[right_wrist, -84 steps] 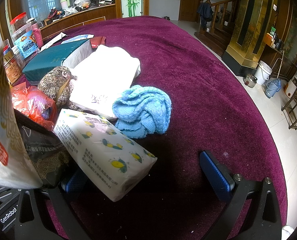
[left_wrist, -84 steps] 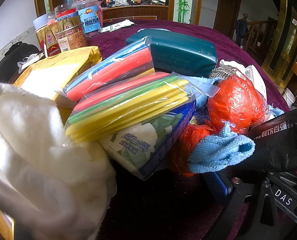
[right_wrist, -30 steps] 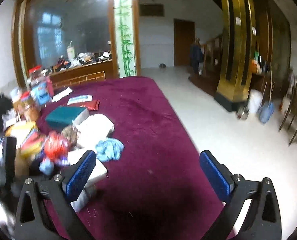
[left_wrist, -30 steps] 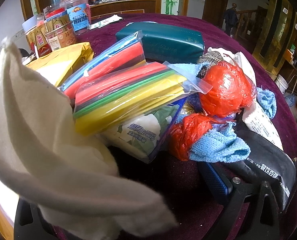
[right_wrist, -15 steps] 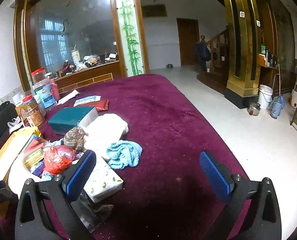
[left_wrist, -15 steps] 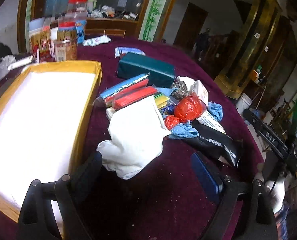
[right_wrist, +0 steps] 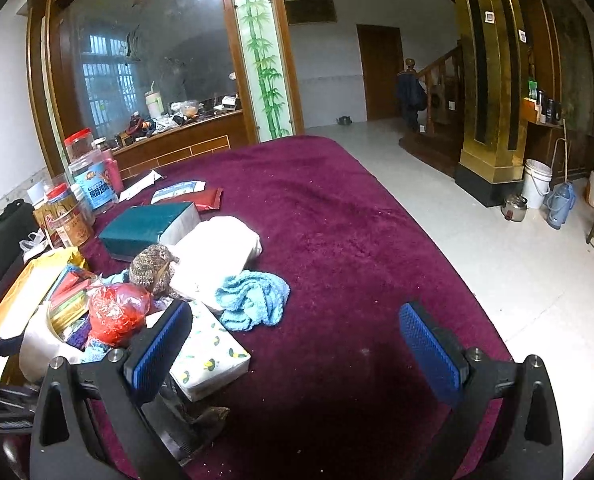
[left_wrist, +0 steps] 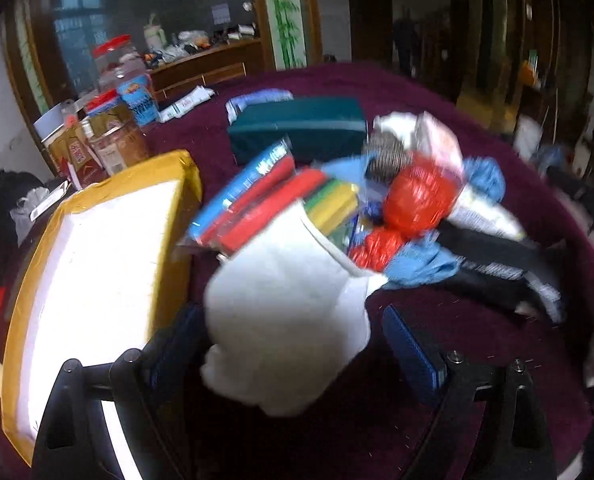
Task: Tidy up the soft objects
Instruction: 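Carry the white cloth to the tray with left gripper while right gripper grasps red bag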
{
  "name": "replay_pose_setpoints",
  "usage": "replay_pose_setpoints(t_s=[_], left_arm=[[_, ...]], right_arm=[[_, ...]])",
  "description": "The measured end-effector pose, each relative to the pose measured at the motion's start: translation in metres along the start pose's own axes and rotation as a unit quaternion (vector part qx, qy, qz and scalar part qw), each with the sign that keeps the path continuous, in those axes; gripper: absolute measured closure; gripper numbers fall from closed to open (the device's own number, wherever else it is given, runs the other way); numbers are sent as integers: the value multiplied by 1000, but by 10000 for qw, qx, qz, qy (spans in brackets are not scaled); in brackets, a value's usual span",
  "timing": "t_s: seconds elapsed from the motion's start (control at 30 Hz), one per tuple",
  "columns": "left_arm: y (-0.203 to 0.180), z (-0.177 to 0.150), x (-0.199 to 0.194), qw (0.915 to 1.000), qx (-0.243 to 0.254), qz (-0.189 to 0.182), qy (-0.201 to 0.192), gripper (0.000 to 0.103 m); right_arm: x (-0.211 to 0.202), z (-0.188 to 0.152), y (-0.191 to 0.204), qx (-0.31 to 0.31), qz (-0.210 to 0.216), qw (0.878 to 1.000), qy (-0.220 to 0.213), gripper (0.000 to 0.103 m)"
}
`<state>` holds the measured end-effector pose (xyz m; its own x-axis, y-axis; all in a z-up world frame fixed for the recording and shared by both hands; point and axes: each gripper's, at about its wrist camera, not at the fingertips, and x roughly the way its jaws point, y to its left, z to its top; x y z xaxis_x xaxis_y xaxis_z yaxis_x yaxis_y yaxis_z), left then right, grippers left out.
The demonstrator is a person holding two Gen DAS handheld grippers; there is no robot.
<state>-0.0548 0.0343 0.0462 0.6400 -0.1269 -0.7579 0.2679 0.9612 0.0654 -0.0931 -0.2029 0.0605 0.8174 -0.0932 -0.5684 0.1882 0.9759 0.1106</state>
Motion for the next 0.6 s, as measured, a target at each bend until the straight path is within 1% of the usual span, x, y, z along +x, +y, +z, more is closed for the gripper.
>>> replay_pose_setpoints(t_s=[0.03, 0.1, 0.13, 0.17, 0.23, 0.27, 0.33, 0.43, 0.53, 0.6], left_arm=[[-3, 1, 7, 9999, 91, 64, 88, 11], [-11, -2, 21, 9990, 268, 194, 286, 46], [-14, -5, 28, 9984, 331, 257, 370, 81], [-13, -6, 30, 9984, 305, 250, 396, 86], [-5, -8, 30, 9987, 20, -12, 507, 86], [4, -10, 24, 9984, -240, -242, 455, 86], [16, -13, 7, 9975, -486, -454, 245, 86], [35, -23, -35, 9913, -820, -1010, -184, 86], [52, -34, -75, 9839, -1076, -1310, -563, 86], [63, -45, -98, 9792, -1239, -1404, -781, 85]], right_arm=[[0, 0, 0, 4, 6, 10000, 0, 0], [0, 0, 0, 5, -13, 10000, 19, 0], [0, 0, 0, 4, -15, 10000, 20, 0], [1, 0, 0, 7, -26, 10000, 31, 0], [2, 0, 1, 7, -40, 10000, 57, 0], [3, 0, 1, 1, -53, 10000, 78, 0], [4, 0, 1, -14, -84, 9999, 114, 0], [6, 0, 1, -13, -105, 9998, 150, 0], [8, 0, -1, 35, -95, 9997, 224, 0], [14, 0, -3, 82, 55, 9992, 396, 0]])
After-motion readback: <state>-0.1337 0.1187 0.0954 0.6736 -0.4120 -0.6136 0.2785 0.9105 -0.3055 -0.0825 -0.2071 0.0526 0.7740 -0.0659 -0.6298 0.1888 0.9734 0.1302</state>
